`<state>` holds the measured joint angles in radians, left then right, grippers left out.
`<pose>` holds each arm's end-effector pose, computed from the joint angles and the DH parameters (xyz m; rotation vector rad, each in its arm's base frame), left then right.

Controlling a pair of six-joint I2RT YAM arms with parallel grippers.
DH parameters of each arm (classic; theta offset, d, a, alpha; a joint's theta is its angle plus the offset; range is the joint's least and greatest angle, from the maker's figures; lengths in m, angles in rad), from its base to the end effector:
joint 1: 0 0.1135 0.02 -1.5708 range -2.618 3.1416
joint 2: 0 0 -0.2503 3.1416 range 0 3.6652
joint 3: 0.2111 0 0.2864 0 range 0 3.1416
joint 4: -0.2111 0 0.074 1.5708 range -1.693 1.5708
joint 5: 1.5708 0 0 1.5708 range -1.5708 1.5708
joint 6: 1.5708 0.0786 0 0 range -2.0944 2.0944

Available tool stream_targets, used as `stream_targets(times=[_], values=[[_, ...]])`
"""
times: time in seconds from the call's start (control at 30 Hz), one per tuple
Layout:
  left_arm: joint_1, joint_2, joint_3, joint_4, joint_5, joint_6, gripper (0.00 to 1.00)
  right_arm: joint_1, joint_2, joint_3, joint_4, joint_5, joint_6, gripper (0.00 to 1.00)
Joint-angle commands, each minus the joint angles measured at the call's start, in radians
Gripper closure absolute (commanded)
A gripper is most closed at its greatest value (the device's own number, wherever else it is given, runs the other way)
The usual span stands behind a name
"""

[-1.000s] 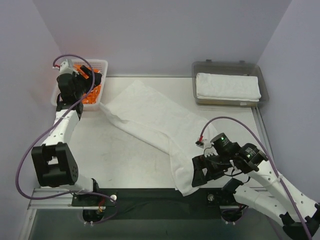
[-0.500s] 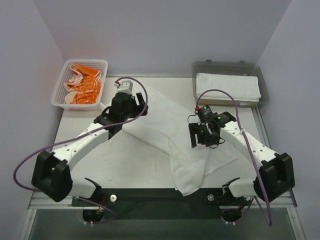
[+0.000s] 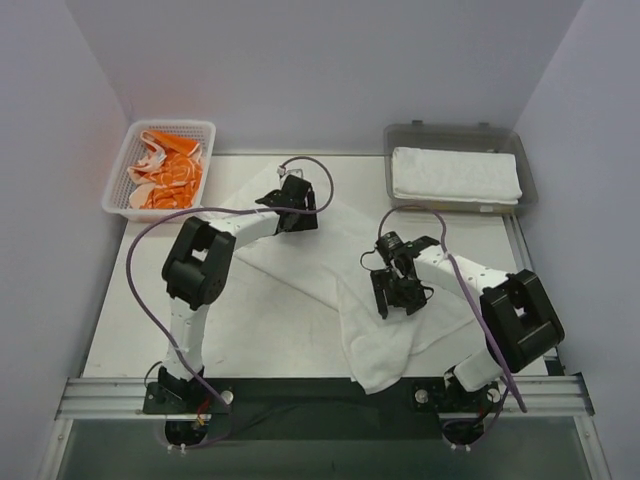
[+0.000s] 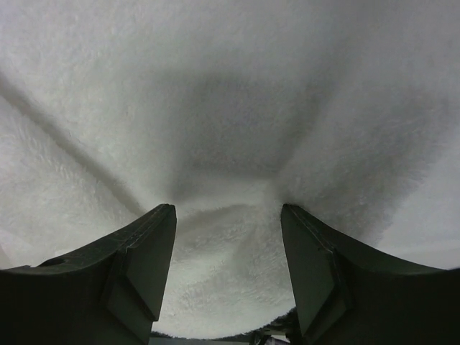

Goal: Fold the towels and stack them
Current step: Flatten out the crumpled towel

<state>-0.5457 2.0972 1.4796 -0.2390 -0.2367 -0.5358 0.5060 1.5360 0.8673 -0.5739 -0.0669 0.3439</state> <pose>0.4432 -0.2476 0.1030 -0.0948 2.4052 -0.2167 0.2750 0.1584 0.0928 -0.2470 2.8459 0.2821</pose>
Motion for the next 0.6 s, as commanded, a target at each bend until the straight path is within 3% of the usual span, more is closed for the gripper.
stream_targets(times=[0.0,0.17,0.33,0.47,0.57], values=[[0.036,0.085,0.170,-0.110,0.036,0.025,0.22,0.112,0.004,-0.016,-0.073,-0.054,0.056,0.40],[0.036,0.248,0.385,-0.195,0.115,0.053,0.22,0.294,0.047,0.012,-0.061,-0.149,0.153,0.41],[0.026,0.365,0.609,-0.244,0.264,0.105,0.22,0.460,0.107,0.160,-0.050,-0.165,0.213,0.41],[0.000,0.417,0.714,-0.241,0.353,0.178,0.20,0.522,0.136,0.243,-0.012,-0.137,0.216,0.40],[0.003,0.353,0.673,-0.209,0.384,0.195,0.16,0.522,0.087,0.257,-0.009,-0.047,0.208,0.39]])
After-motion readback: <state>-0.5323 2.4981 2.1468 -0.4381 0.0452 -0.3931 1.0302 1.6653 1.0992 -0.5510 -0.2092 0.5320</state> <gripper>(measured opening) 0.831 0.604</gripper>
